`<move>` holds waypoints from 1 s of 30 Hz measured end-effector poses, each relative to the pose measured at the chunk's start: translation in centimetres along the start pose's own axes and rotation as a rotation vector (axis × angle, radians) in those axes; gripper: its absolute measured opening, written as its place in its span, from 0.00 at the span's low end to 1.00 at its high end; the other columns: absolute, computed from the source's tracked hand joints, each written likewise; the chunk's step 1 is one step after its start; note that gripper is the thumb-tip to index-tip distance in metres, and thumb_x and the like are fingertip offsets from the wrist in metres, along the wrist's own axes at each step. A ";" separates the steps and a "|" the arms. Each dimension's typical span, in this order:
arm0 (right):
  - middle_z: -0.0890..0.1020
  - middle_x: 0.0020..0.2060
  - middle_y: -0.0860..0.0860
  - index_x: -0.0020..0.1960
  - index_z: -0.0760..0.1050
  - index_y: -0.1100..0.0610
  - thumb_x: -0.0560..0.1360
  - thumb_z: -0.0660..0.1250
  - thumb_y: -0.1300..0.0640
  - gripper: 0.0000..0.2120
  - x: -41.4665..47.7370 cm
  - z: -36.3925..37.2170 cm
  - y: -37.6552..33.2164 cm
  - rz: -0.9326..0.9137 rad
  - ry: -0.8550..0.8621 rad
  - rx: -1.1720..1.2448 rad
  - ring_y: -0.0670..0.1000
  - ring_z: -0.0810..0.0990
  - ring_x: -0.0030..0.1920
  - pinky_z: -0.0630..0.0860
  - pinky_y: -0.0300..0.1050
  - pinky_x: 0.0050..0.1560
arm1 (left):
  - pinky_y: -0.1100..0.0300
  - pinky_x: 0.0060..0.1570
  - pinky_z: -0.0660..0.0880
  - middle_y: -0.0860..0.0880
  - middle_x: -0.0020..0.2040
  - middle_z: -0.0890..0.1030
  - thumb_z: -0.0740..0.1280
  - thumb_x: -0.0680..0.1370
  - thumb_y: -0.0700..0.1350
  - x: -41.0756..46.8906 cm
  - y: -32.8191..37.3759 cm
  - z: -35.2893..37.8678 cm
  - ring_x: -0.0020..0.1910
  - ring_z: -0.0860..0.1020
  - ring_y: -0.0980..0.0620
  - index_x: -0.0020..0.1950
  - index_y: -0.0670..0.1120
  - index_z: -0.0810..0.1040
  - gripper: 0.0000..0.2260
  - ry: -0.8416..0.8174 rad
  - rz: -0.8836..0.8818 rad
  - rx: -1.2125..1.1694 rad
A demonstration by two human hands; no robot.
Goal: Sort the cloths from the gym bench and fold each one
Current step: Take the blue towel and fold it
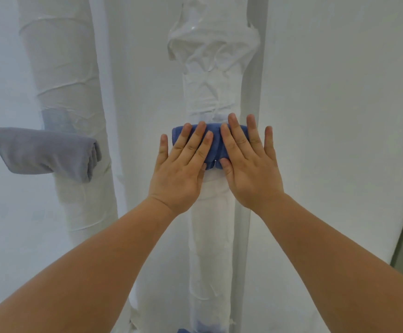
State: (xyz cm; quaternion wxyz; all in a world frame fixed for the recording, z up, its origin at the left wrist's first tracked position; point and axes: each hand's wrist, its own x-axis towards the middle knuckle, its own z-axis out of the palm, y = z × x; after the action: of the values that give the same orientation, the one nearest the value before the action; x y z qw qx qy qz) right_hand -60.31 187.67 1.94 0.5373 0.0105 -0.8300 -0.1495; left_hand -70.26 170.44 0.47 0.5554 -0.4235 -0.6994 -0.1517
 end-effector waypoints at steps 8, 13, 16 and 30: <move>0.48 0.82 0.51 0.82 0.43 0.53 0.85 0.45 0.46 0.28 0.1 0.8 0.5 -0.014 -0.028 0.034 0.58 0.43 0.81 0.46 0.64 0.79 | 0.38 0.79 0.47 0.53 0.82 0.49 0.52 0.85 0.47 0.0 -0.6 1.2 0.82 0.44 0.52 0.82 0.49 0.46 0.26 0.005 0.006 -0.038; 0.47 0.82 0.51 0.82 0.42 0.52 0.85 0.45 0.45 0.29 -0.3 -0.5 -0.1 0.017 -0.091 0.003 0.57 0.42 0.81 0.45 0.64 0.79 | 0.37 0.79 0.44 0.54 0.83 0.45 0.51 0.85 0.49 -0.1 -0.1 -0.3 0.82 0.43 0.51 0.82 0.52 0.44 0.27 -0.105 -0.028 -0.008; 0.47 0.82 0.52 0.82 0.44 0.54 0.84 0.49 0.45 0.31 -0.5 -1.6 -0.6 0.032 -0.131 -0.044 0.58 0.42 0.82 0.44 0.65 0.79 | 0.37 0.78 0.42 0.53 0.83 0.44 0.49 0.85 0.51 0.0 0.4 -1.8 0.82 0.42 0.49 0.83 0.52 0.43 0.27 -0.187 -0.050 0.031; 0.43 0.82 0.53 0.82 0.42 0.58 0.82 0.53 0.39 0.38 -3.8 -5.5 -3.3 0.155 -0.200 -0.040 0.57 0.39 0.81 0.42 0.67 0.78 | 0.35 0.77 0.39 0.51 0.83 0.38 0.53 0.83 0.57 -2.4 2.6 -7.6 0.82 0.36 0.46 0.83 0.51 0.39 0.34 -0.349 -0.206 0.133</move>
State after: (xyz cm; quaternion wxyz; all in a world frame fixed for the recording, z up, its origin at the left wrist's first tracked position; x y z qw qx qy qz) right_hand -54.27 183.87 -0.25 0.4618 -0.0793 -0.8747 -0.1242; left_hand -63.32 165.78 0.23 0.4342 -0.3322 -0.8329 -0.0859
